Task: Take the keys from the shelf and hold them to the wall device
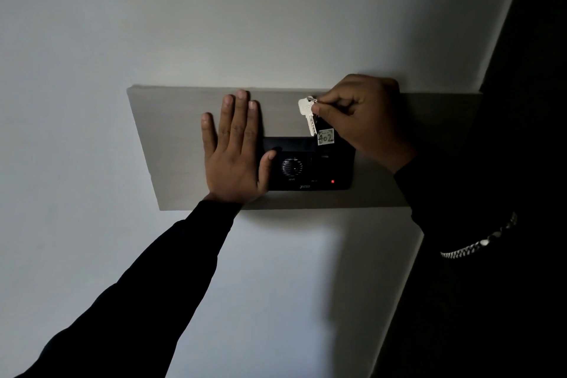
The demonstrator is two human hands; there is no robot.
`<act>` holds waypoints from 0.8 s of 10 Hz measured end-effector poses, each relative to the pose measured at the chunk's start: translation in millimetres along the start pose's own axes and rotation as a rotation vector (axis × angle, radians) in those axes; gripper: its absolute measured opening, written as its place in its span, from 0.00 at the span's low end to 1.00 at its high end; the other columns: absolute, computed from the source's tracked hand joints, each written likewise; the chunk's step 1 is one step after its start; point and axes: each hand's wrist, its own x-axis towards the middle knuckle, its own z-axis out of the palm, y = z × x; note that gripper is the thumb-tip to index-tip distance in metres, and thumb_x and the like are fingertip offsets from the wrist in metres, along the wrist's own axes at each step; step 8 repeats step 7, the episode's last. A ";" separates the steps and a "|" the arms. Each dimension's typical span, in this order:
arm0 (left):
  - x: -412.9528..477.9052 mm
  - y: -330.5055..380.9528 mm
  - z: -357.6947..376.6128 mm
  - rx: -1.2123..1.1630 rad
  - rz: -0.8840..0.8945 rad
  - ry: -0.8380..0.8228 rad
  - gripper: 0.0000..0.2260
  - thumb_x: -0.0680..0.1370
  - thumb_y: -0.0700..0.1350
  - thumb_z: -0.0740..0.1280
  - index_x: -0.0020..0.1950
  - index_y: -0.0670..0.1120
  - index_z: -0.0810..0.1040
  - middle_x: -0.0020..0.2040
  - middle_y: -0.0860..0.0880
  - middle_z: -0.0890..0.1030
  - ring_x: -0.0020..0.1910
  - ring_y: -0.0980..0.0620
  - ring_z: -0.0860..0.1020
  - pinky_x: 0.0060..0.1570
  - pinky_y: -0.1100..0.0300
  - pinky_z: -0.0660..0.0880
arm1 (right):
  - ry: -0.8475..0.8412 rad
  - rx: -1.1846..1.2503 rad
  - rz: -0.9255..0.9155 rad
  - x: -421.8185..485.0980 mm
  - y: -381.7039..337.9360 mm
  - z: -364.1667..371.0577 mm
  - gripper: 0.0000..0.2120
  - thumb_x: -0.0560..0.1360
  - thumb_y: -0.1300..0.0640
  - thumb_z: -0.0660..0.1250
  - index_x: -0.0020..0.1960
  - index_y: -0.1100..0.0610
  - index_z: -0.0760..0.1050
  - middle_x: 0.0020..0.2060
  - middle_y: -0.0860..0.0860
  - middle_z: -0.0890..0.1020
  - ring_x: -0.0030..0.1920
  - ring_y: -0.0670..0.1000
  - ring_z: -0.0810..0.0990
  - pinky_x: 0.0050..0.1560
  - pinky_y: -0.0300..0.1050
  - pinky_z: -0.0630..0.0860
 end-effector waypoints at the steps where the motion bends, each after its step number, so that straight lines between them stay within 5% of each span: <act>1: -0.2 -0.6 0.8 0.008 0.002 -0.005 0.32 0.82 0.58 0.49 0.81 0.42 0.54 0.81 0.41 0.59 0.83 0.44 0.51 0.81 0.41 0.45 | 0.025 0.013 0.002 -1.7 -1.2 2.7 0.06 0.69 0.57 0.75 0.40 0.60 0.85 0.32 0.54 0.84 0.32 0.51 0.80 0.37 0.42 0.75; 3: 0.6 0.4 -2.0 0.009 0.002 -0.019 0.32 0.82 0.58 0.49 0.81 0.41 0.55 0.81 0.40 0.59 0.83 0.44 0.51 0.80 0.40 0.47 | 0.030 0.013 0.051 -16.0 7.5 8.8 0.08 0.69 0.57 0.75 0.37 0.62 0.83 0.30 0.50 0.79 0.30 0.48 0.75 0.34 0.37 0.70; 4: 0.4 1.7 -2.9 0.023 0.006 -0.013 0.32 0.82 0.58 0.49 0.80 0.41 0.56 0.81 0.41 0.58 0.83 0.45 0.50 0.81 0.42 0.46 | 0.030 0.052 0.069 -27.0 14.5 8.6 0.08 0.70 0.56 0.75 0.38 0.60 0.83 0.29 0.54 0.81 0.28 0.51 0.77 0.31 0.45 0.73; 8: 3.1 1.8 -13.8 -0.022 -0.018 -0.105 0.31 0.82 0.57 0.49 0.80 0.40 0.56 0.81 0.39 0.58 0.82 0.44 0.51 0.79 0.38 0.48 | -0.003 0.077 0.085 -36.3 10.7 1.7 0.11 0.69 0.58 0.75 0.50 0.57 0.83 0.38 0.53 0.84 0.31 0.49 0.80 0.36 0.47 0.81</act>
